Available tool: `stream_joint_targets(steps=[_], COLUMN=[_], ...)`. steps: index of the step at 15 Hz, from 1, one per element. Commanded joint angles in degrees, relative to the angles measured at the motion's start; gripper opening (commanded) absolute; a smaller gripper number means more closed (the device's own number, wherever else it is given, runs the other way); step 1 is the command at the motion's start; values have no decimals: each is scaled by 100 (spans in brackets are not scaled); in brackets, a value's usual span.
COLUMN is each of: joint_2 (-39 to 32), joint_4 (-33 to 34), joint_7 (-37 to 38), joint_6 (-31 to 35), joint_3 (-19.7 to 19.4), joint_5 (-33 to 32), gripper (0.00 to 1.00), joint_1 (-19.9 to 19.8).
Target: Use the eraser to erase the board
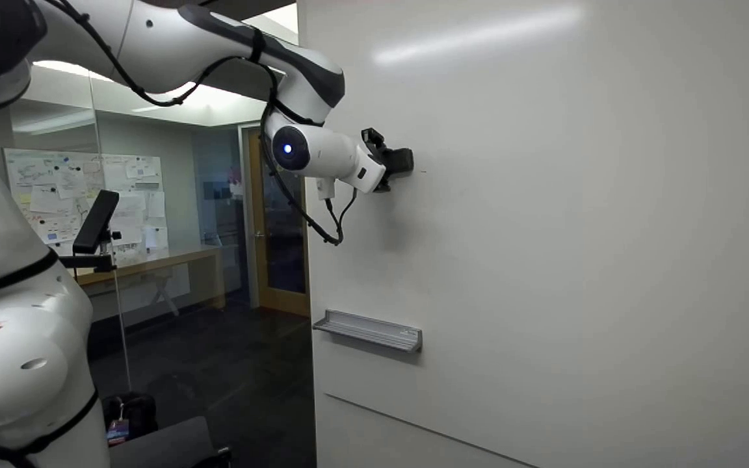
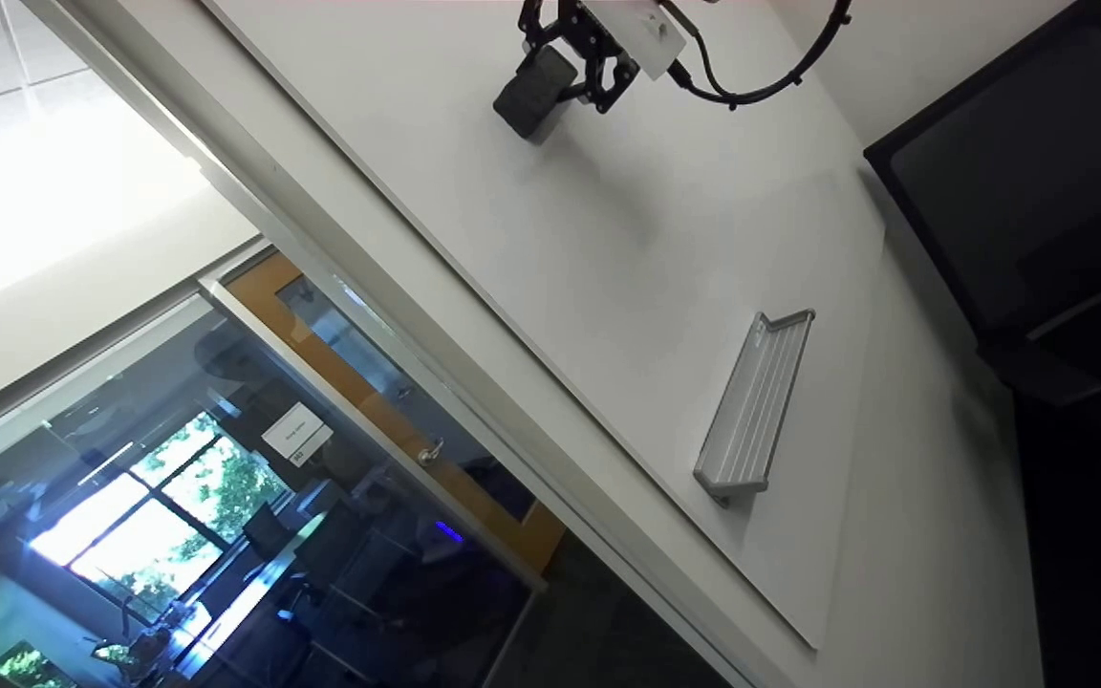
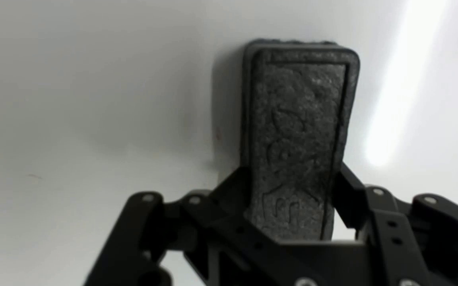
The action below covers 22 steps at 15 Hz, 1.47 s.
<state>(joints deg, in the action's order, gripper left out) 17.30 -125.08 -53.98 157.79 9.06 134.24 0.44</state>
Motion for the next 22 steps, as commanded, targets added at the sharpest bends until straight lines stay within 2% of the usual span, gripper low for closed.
stream_joint_targets(steps=[1, 7, 10, 14, 16, 19, 22], joint_2=[-690, -633, -324, -113, -190, -345, -565], joint_4=[52, -399, -796, -1322, -1471, -1649, -1734], joint_7=[-215, 72, 590, 1943, 2271, 2496, 2377], joint_6=[-113, 1, 144, 384, 739, 967, 1003], joint_3=[82, 78, 52, 245, 242, 229, 235], joint_5=[255, 169, -286, -1588, -2012, -2297, -2137], gripper=[30, 30, 30, 30, 30, 30, 30], joint_1=[-48, 49, 226, 377, 507, 556, 523])
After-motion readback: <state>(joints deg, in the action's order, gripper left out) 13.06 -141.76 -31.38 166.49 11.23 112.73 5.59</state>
